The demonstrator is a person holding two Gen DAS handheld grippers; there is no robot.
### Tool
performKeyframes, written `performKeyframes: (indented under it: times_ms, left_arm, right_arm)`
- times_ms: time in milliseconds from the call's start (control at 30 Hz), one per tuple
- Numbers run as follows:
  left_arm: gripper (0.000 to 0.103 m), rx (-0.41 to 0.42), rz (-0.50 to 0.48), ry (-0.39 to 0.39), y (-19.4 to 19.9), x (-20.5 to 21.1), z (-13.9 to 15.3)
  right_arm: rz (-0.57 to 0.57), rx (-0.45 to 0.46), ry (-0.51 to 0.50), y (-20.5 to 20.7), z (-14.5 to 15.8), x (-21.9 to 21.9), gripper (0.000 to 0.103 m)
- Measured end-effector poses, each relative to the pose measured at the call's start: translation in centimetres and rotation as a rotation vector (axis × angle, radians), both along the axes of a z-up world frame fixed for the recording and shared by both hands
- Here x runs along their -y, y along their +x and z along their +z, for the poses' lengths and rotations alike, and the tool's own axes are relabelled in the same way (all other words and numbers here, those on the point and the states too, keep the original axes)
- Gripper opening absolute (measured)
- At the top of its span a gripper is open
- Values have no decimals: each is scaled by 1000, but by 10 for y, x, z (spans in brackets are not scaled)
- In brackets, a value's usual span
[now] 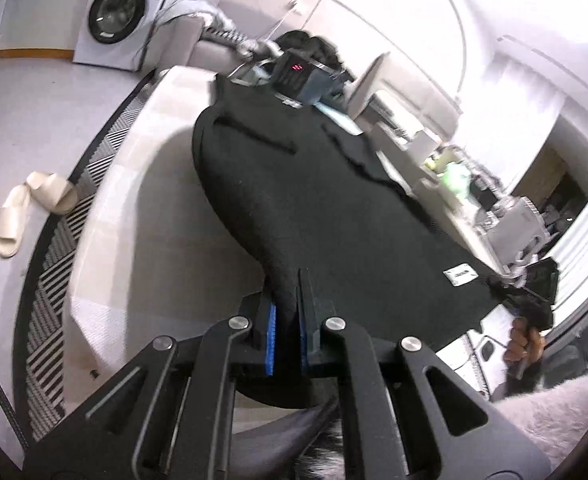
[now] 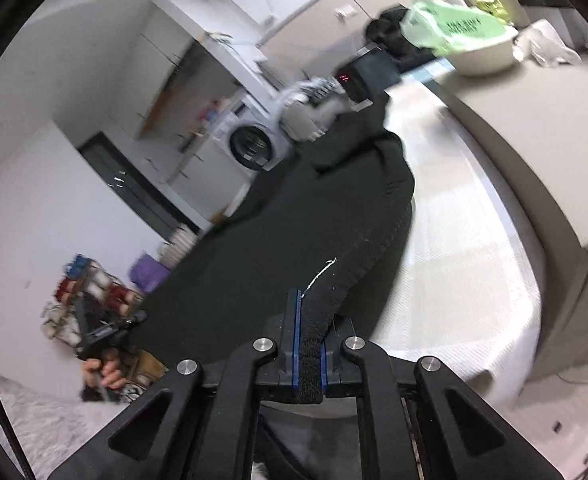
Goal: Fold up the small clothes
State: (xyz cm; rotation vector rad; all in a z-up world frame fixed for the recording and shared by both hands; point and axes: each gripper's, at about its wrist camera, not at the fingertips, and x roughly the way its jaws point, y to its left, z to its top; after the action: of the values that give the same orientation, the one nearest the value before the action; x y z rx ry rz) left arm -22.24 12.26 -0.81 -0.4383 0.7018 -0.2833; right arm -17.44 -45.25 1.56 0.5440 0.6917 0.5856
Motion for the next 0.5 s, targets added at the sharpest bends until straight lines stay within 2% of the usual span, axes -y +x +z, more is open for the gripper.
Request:
performKeyframes:
  times_ms: [133, 233, 333, 500]
  left_arm:
    - [5, 41, -37, -43, -13, -1, 2]
    - [5, 86, -64, -75, -25, -4, 8]
    - [5, 111, -51, -93, -29, -9, 17]
    - [5, 141, -8, -140, -17, -15, 34]
  right_arm:
    - [35, 20, 6, -4, 4, -3, 6]
    - [112, 50, 24, -15, 8, 0, 6]
    - [165, 94, 45, -27, 15, 2, 6]
    - [62, 109, 50, -7, 29, 5, 7]
